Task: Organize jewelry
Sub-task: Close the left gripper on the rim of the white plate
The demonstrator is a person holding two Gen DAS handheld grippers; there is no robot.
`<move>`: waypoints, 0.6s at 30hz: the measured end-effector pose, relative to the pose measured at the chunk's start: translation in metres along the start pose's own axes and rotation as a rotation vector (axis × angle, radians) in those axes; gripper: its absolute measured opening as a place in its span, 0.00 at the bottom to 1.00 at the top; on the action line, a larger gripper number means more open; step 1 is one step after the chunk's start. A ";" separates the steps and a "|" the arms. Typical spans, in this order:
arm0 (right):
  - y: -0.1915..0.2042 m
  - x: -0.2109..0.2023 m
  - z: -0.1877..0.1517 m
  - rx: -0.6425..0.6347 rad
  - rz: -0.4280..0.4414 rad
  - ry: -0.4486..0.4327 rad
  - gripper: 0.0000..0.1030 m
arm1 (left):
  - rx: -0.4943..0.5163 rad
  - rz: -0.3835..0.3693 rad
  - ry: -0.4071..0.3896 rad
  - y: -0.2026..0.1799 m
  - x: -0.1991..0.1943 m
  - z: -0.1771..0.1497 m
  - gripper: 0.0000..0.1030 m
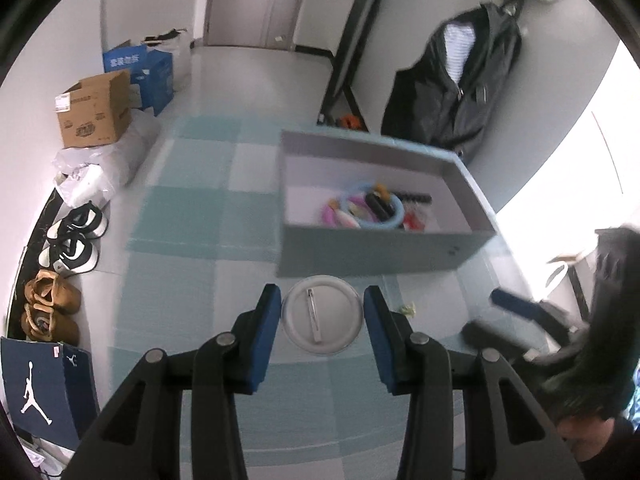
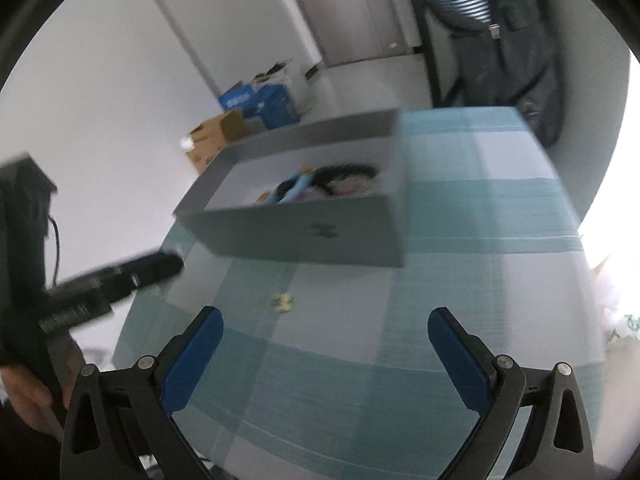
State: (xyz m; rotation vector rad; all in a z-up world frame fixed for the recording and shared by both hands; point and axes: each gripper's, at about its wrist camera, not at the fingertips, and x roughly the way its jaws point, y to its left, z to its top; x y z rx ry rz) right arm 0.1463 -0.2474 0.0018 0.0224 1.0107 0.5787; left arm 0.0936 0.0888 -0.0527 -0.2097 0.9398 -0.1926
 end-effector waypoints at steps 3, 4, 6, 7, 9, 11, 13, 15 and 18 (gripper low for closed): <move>0.015 0.012 -0.002 -0.058 -0.035 0.021 0.91 | -0.033 -0.015 -0.010 0.009 -0.003 0.002 0.36; 0.019 0.016 -0.002 -0.079 -0.068 0.020 0.90 | -0.048 -0.028 -0.010 0.012 -0.003 0.002 0.36; 0.026 0.022 -0.004 -0.122 -0.121 0.017 0.87 | -0.063 -0.030 -0.013 0.017 -0.003 0.004 0.36; 0.030 0.026 -0.004 -0.140 -0.130 0.021 0.82 | -0.063 -0.016 -0.018 0.018 -0.003 0.005 0.36; 0.036 0.030 -0.004 -0.165 -0.154 0.021 0.78 | -0.071 -0.016 -0.021 0.022 -0.001 0.009 0.36; 0.039 0.033 -0.003 -0.173 -0.162 0.019 0.75 | -0.087 -0.024 -0.023 0.026 -0.002 0.011 0.36; 0.040 0.035 -0.001 -0.174 -0.163 0.014 0.69 | -0.099 -0.035 -0.027 0.029 -0.004 0.013 0.36; 0.043 0.037 0.000 -0.189 -0.181 0.011 0.61 | -0.105 -0.040 -0.036 0.030 -0.008 0.013 0.36; 0.048 0.040 -0.001 -0.228 -0.220 0.007 0.53 | -0.117 -0.053 -0.047 0.033 -0.011 0.014 0.36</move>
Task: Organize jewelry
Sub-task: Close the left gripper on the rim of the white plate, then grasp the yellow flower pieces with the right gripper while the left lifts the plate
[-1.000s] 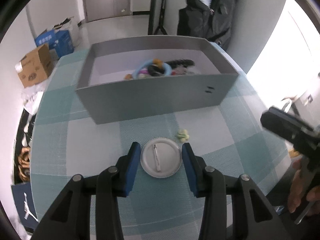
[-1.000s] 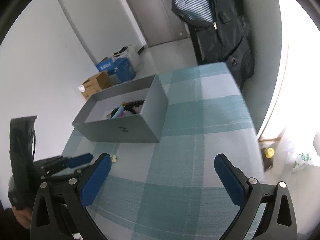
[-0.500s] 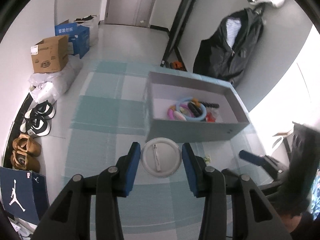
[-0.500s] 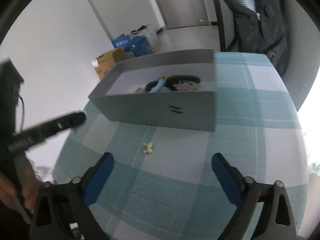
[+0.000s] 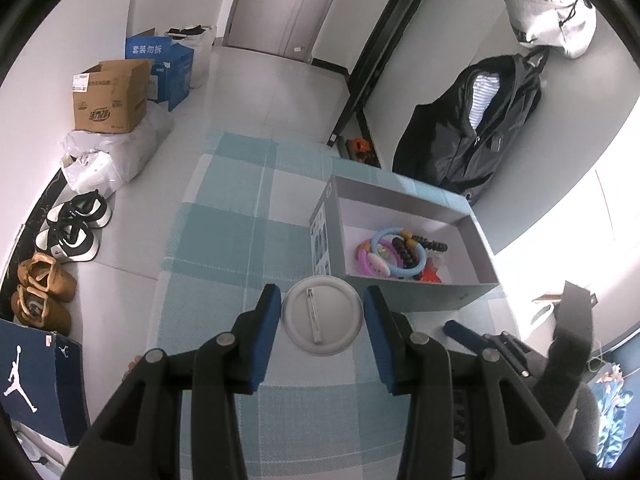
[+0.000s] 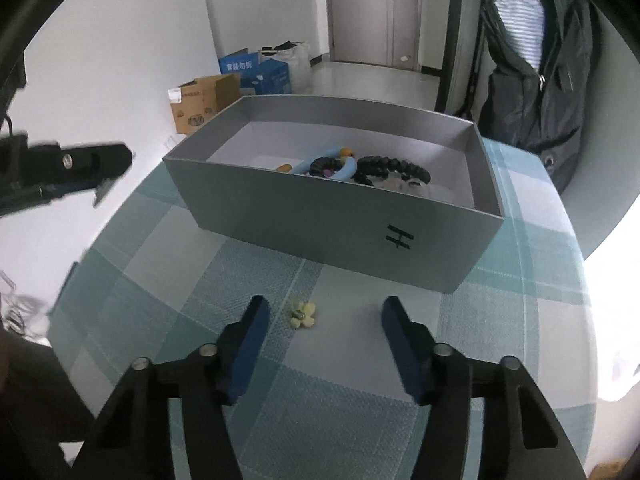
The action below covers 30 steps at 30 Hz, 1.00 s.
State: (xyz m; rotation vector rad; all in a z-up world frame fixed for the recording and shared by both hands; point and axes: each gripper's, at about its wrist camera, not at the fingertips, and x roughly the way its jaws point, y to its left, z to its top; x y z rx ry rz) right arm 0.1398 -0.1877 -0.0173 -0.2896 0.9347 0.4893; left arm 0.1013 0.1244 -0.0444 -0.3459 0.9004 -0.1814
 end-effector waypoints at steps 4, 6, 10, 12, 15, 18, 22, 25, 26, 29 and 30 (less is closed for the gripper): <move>0.009 0.003 0.002 -0.041 -0.017 -0.009 0.38 | -0.007 0.007 0.004 0.002 0.001 0.001 0.36; 0.014 0.003 0.003 -0.068 -0.018 -0.015 0.31 | -0.020 0.000 0.009 0.003 0.003 0.002 0.36; 0.023 0.001 0.001 -0.123 -0.003 -0.020 0.15 | -0.019 -0.003 0.002 0.003 0.002 0.002 0.36; 0.025 0.001 0.000 -0.131 -0.001 -0.022 0.13 | -0.014 0.003 0.004 0.003 0.002 0.001 0.36; 0.024 0.001 0.000 -0.128 0.010 -0.018 0.12 | -0.009 0.007 0.012 0.001 0.004 0.001 0.36; 0.022 0.000 0.000 -0.115 0.029 -0.011 0.12 | -0.006 0.010 0.016 0.000 0.006 0.001 0.36; 0.018 -0.003 0.001 -0.096 0.063 -0.009 0.12 | -0.004 0.013 0.017 -0.001 0.007 0.001 0.36; 0.015 -0.010 0.001 -0.089 0.073 -0.021 0.12 | -0.002 0.010 0.019 -0.004 0.009 0.001 0.36; 0.012 -0.012 0.001 -0.080 0.079 -0.024 0.12 | -0.001 0.009 0.019 -0.006 0.010 0.002 0.36; 0.003 -0.018 0.001 -0.048 0.091 -0.034 0.12 | 0.004 0.003 0.017 -0.012 0.012 0.003 0.36; -0.001 -0.020 0.001 -0.032 0.099 -0.037 0.12 | 0.010 0.002 0.015 -0.015 0.013 0.004 0.36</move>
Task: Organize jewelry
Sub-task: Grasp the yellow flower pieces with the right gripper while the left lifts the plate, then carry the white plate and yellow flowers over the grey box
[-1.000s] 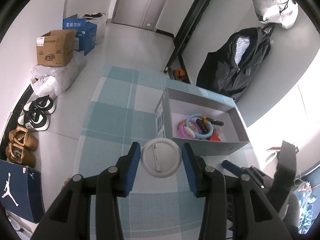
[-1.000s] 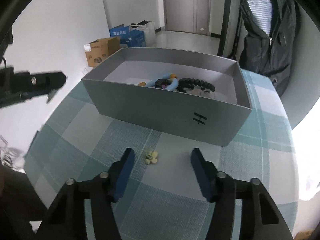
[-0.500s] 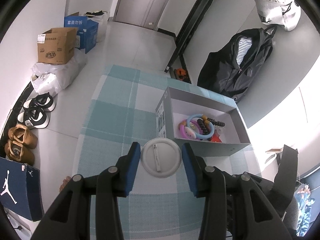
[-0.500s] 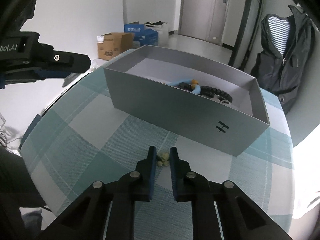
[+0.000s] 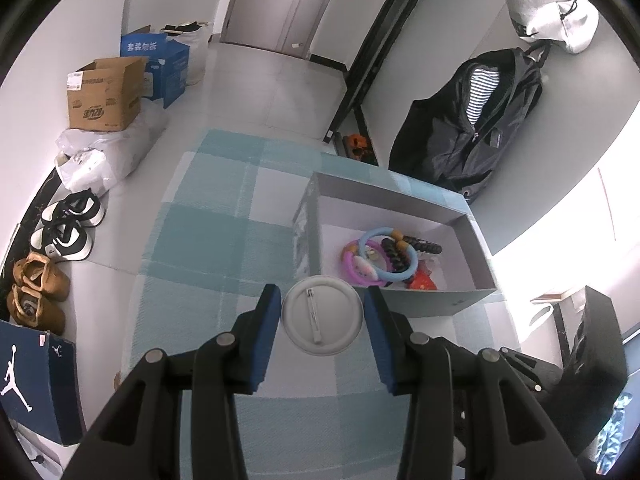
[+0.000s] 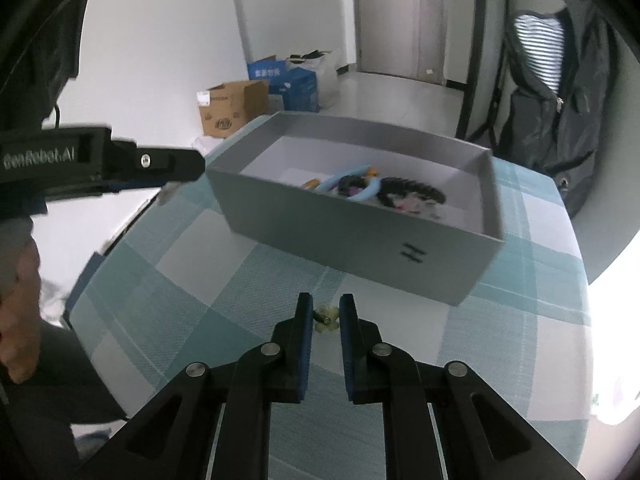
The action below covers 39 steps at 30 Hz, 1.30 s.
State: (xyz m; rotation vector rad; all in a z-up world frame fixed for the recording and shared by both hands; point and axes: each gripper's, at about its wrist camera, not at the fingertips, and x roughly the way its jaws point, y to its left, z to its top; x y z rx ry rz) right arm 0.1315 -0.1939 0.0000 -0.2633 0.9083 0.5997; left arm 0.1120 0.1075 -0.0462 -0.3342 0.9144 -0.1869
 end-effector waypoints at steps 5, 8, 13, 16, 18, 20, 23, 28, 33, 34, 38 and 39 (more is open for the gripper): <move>-0.021 -0.016 0.003 0.089 0.031 -0.033 0.12 | 0.023 -0.002 -0.010 -0.013 0.002 0.003 0.36; -0.031 -0.026 0.006 0.126 0.042 -0.057 0.12 | 0.043 0.000 -0.016 -0.021 0.003 0.006 0.36; -0.049 -0.040 0.028 0.174 0.074 -0.095 0.12 | 0.074 -0.003 -0.020 -0.032 0.008 0.010 0.36; -0.061 -0.046 0.045 0.208 0.105 -0.119 0.12 | 0.083 -0.008 -0.027 -0.036 0.009 0.014 0.36; -0.067 -0.049 0.054 0.213 0.120 -0.125 0.12 | 0.085 -0.017 -0.024 -0.037 0.011 0.018 0.36; -0.072 -0.048 0.065 0.203 0.133 -0.128 0.12 | 0.081 -0.022 -0.023 -0.040 0.014 0.021 0.36; -0.073 -0.046 0.078 0.179 0.152 -0.132 0.12 | 0.084 -0.024 -0.023 -0.045 0.018 0.027 0.36; -0.068 -0.034 0.095 0.105 0.188 -0.130 0.12 | 0.082 -0.032 -0.001 -0.051 0.029 0.033 0.36; -0.069 -0.012 0.098 0.102 0.235 -0.103 0.12 | 0.095 -0.026 0.020 -0.051 0.037 0.037 0.36; -0.070 -0.009 0.098 0.104 0.240 -0.097 0.12 | 0.099 -0.023 0.025 -0.052 0.038 0.038 0.36; -0.077 0.002 0.100 0.124 0.261 -0.081 0.12 | 0.100 -0.023 0.052 -0.051 0.046 0.039 0.36; -0.079 0.005 0.100 0.133 0.267 -0.074 0.12 | 0.095 -0.027 0.063 -0.049 0.048 0.039 0.36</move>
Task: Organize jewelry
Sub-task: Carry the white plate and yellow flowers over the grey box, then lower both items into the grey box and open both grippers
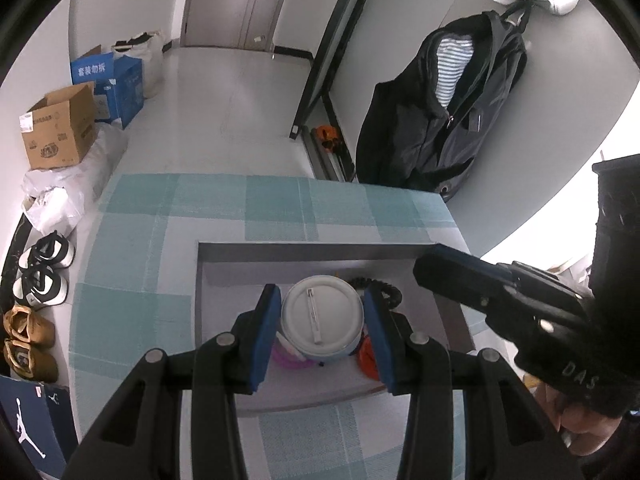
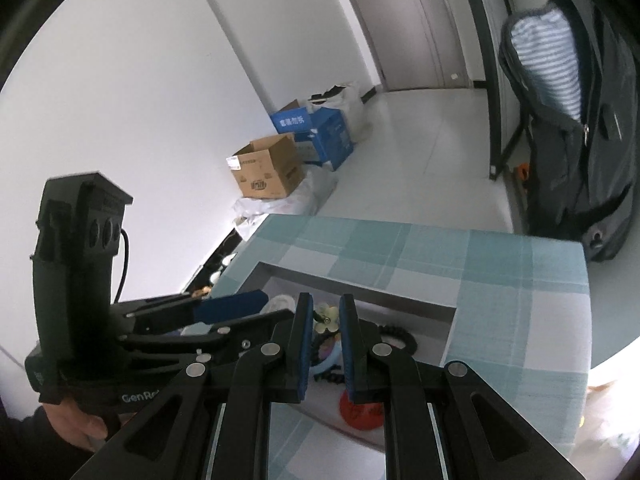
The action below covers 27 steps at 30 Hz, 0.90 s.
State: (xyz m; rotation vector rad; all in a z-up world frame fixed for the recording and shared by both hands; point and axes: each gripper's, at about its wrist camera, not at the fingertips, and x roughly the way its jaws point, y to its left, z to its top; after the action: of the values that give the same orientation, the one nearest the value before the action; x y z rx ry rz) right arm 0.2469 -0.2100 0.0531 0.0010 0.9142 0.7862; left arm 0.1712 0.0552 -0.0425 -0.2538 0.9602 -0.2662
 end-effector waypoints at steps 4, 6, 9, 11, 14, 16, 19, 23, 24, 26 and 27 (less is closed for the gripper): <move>-0.015 0.007 0.000 0.059 0.015 0.031 0.12 | -0.028 -0.018 0.031 0.003 0.009 0.001 0.36; -0.020 0.008 0.000 0.080 0.014 0.032 0.12 | -0.055 -0.044 0.041 0.006 0.012 0.002 0.36; -0.021 0.007 0.003 0.091 0.028 0.025 0.12 | -0.091 -0.086 0.036 0.009 0.012 0.005 0.36; -0.021 0.006 0.002 0.088 0.031 0.024 0.12 | -0.105 -0.107 0.038 0.008 0.013 0.006 0.36; -0.022 0.006 0.001 0.094 0.028 0.027 0.12 | -0.084 -0.092 0.020 0.003 0.011 0.006 0.36; -0.022 0.005 0.001 0.097 0.028 0.028 0.12 | -0.065 -0.092 0.008 -0.001 0.009 0.005 0.36; -0.023 0.003 0.001 0.097 0.022 0.021 0.15 | -0.062 -0.091 0.008 -0.002 0.009 0.005 0.36; -0.027 -0.002 0.002 0.122 0.042 0.002 0.19 | -0.089 -0.105 0.021 0.003 0.009 0.006 0.39; -0.027 -0.005 0.002 0.119 0.039 -0.005 0.23 | -0.102 -0.127 0.026 0.005 0.009 0.006 0.42; -0.028 -0.010 0.001 0.122 0.035 -0.024 0.47 | -0.124 -0.138 0.012 0.009 0.006 0.006 0.54; -0.029 -0.013 0.001 0.124 0.032 -0.038 0.48 | -0.130 -0.145 -0.007 0.009 0.003 0.005 0.56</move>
State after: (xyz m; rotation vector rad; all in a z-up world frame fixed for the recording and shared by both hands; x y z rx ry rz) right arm 0.2606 -0.2387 0.0539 0.1390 0.9274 0.7560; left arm 0.1780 0.0637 -0.0447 -0.4444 0.9546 -0.3359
